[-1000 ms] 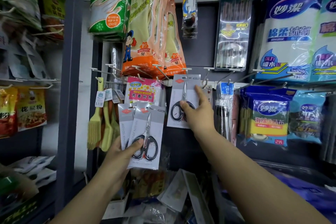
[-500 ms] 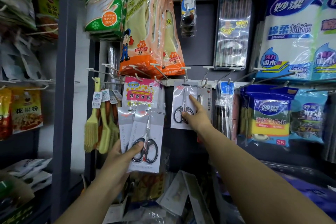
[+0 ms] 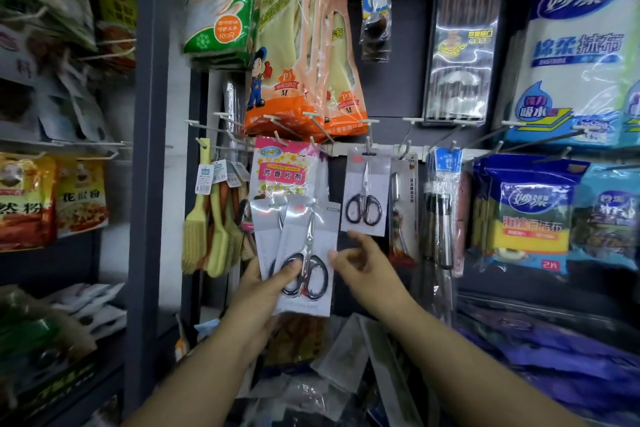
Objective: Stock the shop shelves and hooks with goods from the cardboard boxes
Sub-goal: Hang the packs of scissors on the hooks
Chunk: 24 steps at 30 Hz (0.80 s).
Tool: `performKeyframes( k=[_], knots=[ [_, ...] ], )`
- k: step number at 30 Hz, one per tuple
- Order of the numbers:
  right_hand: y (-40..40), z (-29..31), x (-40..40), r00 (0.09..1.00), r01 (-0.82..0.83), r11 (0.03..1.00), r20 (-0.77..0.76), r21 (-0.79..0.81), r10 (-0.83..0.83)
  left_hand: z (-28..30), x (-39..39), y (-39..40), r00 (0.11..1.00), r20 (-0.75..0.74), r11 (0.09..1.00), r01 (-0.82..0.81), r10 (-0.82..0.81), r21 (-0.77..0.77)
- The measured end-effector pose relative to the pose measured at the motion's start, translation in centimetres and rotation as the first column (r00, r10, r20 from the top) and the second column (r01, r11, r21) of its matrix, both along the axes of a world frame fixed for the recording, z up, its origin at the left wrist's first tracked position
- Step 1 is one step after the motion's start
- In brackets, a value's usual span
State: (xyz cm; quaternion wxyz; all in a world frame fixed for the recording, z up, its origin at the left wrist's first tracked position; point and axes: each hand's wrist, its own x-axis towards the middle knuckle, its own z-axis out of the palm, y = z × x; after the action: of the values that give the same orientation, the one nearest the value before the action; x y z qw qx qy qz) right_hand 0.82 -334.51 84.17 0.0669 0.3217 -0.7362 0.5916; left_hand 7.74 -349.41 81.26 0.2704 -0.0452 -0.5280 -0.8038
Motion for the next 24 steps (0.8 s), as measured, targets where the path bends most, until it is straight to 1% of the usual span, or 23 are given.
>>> performKeyframes(
  k=[2,6,9,11,14,17,21,24],
  knots=[
    [-0.4,-1.4,0.8,0.998,-0.058,0.998,0.038,0.003,0.058,0.2,0.0,0.7,1.000,-0.013,1.000,0.007,-0.006,0.008],
    [-0.6,-2.3,0.4,0.999,-0.009,0.999,0.036,-0.048,0.011,0.3,-0.2,1.4,1.000,-0.013,1.000,0.027,-0.026,0.012],
    [-0.1,-1.8,0.0,0.999,-0.003,0.996,0.037,-0.091,0.007,0.4,-0.5,1.2,0.998,-0.005,0.996,0.056,-0.056,0.070],
    [0.5,-1.1,-0.3,0.998,-0.007,0.989,0.068,-0.145,0.017,0.4,-0.7,1.0,0.999,0.010,0.996,0.032,-0.033,0.087],
    [1.6,0.1,-1.3,0.994,0.038,0.970,0.104,-0.238,-0.014,0.4,-0.9,0.5,0.998,0.053,0.998,-0.024,0.021,0.064],
    [2.6,2.3,-2.2,0.994,0.085,0.957,0.083,-0.277,-0.065,0.4,-1.1,-0.2,0.995,0.076,0.997,-0.062,0.058,0.047],
    [2.9,5.2,-2.6,0.993,0.120,0.962,0.013,-0.243,-0.121,0.4,-1.2,-0.9,0.993,0.091,0.997,-0.079,0.077,0.017],
    [2.4,6.2,-2.8,0.992,0.114,0.966,-0.028,-0.232,-0.124,0.3,-1.2,-1.2,0.990,0.101,0.995,-0.096,0.093,0.019]
  ],
)
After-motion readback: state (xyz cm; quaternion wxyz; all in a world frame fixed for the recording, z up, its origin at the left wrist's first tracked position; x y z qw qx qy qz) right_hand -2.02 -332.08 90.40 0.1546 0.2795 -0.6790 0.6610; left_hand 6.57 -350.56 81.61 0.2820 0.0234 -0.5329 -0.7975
